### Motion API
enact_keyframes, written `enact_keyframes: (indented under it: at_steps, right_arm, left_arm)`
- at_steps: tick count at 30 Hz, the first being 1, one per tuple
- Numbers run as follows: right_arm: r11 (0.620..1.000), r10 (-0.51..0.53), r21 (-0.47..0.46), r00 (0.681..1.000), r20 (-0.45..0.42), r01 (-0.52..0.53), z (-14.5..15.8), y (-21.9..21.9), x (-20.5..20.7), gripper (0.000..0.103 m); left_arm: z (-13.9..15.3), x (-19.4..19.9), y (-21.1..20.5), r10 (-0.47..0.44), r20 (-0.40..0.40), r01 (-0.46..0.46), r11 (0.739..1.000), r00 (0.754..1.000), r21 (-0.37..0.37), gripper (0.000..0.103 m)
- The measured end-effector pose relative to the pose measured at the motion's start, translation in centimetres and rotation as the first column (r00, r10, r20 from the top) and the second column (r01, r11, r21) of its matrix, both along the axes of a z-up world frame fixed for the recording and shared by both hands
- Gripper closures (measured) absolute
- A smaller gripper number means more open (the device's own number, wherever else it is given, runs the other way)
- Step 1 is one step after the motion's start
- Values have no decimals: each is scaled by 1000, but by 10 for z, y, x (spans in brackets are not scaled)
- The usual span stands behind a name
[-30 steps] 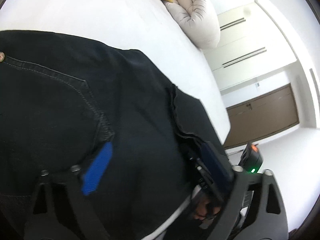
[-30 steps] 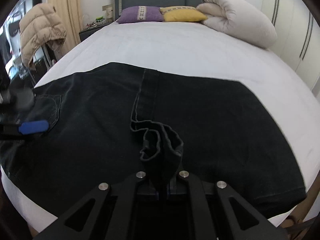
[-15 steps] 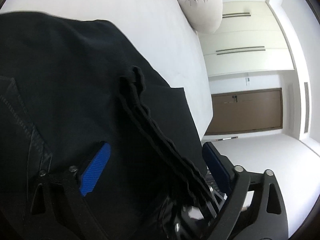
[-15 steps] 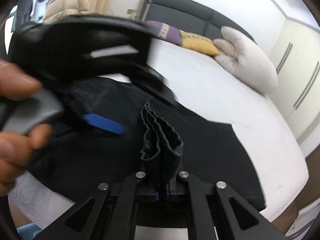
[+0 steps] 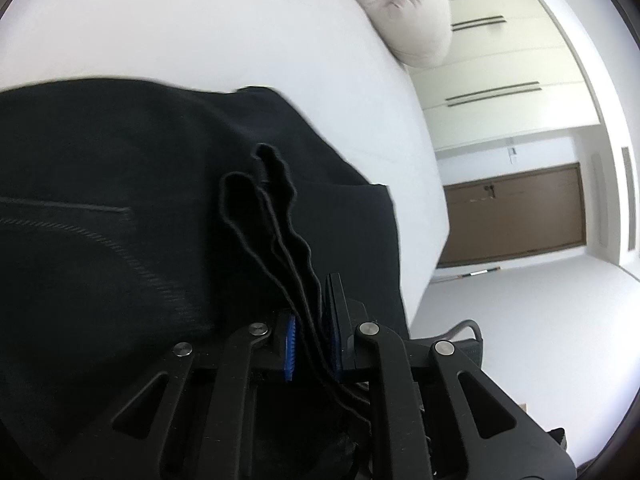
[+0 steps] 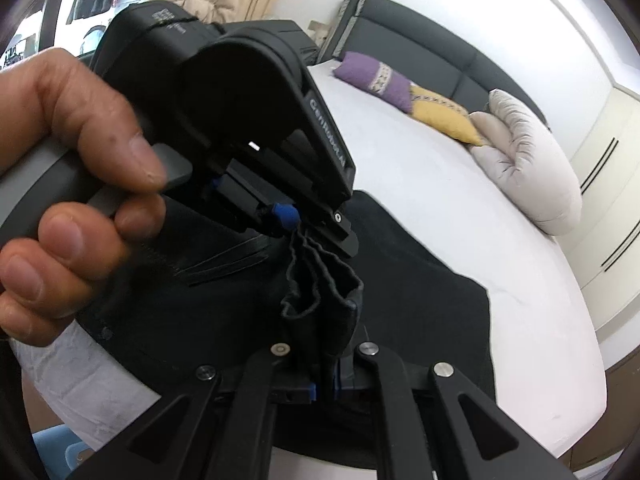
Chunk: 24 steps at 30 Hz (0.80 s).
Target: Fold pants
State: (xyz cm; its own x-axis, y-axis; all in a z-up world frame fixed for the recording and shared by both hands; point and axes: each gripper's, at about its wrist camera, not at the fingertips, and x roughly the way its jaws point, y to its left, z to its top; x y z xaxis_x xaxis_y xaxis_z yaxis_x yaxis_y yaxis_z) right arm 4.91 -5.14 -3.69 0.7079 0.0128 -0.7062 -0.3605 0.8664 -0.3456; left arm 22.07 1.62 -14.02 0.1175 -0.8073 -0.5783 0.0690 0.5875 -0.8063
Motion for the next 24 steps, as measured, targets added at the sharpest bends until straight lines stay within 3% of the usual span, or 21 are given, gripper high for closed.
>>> enact_keyframes:
  at_steps: [5, 8, 11, 15, 18, 20, 22, 24]
  right_arm:
    - [1000, 14, -11, 999, -36, -14, -7, 10, 11, 96]
    - [1000, 19, -4, 992, -123, -19, -26, 11, 20, 89]
    - [999, 13, 51, 992, -123, -7, -26, 2, 13, 84]
    - [988, 84, 142, 987, -140, -64, -11, -21, 7, 46]
    - [968, 118, 241, 974, -193, -70, 4, -46, -2, 45]
    - [925, 127, 380, 958, -257, -21, 16, -80, -1, 47]
    - [847, 119, 527, 942, -313, 68, 27, -125, 6, 57]
    - [769, 98, 621, 932, -350, 152, 33, -167, 18, 57]
  left_arm:
    - [-11, 7, 4, 29, -10, -28, 999, 1000, 34, 92]
    - [-20, 9, 10, 50, -24, -48, 996, 998, 76, 92]
    - [-19, 8, 14, 68, -3, -68, 993, 998, 92, 91]
    - [-7, -2, 28, 120, 34, -124, 982, 992, 144, 91]
    - [11, -9, 22, 107, 103, -126, 972, 989, 199, 91]
    - [23, -12, 10, 75, 147, -106, 971, 986, 212, 91]
    - [33, -18, -9, 22, 193, -66, 973, 981, 223, 91]
    - [32, -24, -28, -39, 205, -14, 968, 978, 252, 91]
